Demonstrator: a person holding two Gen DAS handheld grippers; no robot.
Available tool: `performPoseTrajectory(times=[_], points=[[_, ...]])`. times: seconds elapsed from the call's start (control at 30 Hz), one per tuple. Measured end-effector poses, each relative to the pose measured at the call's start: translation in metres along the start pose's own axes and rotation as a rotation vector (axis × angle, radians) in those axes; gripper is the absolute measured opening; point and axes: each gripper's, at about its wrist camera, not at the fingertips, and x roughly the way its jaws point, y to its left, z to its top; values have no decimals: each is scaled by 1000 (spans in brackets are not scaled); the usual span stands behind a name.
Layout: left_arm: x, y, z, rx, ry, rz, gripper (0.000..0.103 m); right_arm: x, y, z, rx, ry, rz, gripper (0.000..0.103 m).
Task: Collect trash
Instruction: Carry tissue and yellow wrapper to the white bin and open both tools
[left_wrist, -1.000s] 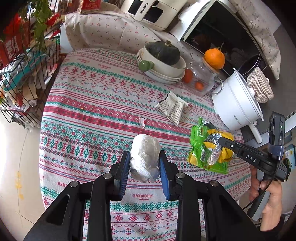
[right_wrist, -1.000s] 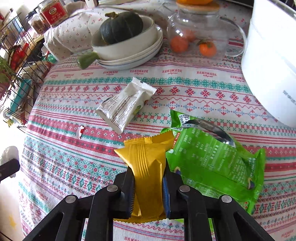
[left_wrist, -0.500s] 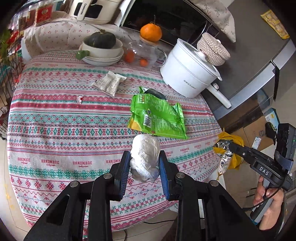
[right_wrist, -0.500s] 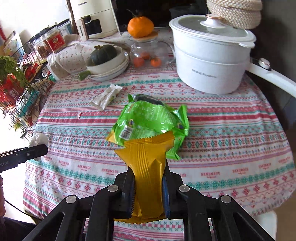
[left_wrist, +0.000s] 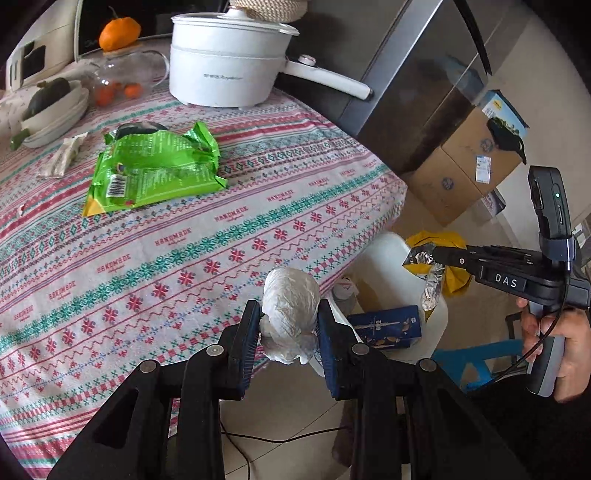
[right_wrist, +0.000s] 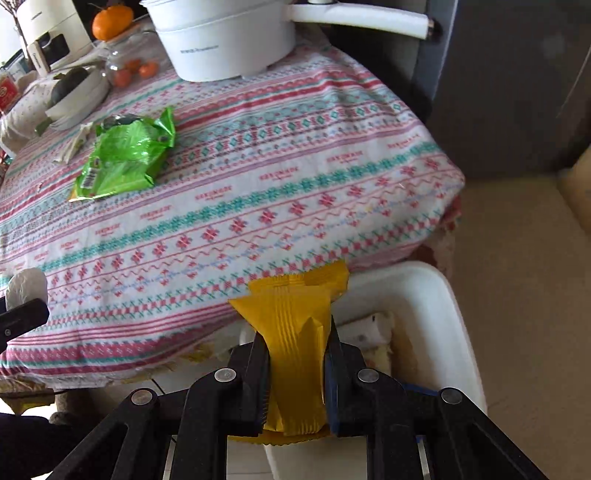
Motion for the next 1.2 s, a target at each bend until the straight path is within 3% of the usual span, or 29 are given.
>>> performPoseTrajectory(times=[0.27,0.4,0.83,0.93,1.1,1.2], points=[[52,-74,-3,169,54,-42,32,19,-58,-17,83,87,-66,24],[79,-102,-8,265,84,-44,32,17,-76,-18,132,89,-75,39],[131,-130,-21,371,127,-87,35,3,-88,-18,152,54,-67,55],[138,-131,-20,380,138,-88,40,2,-91,-18,161,54,-69,56],[139,-126,-17,364,136,-57,62,2,-95,-19,178,56,-74,59],[130,-118,-13,338,124,-47,69,3,-94,-18,176,55,-74,61]])
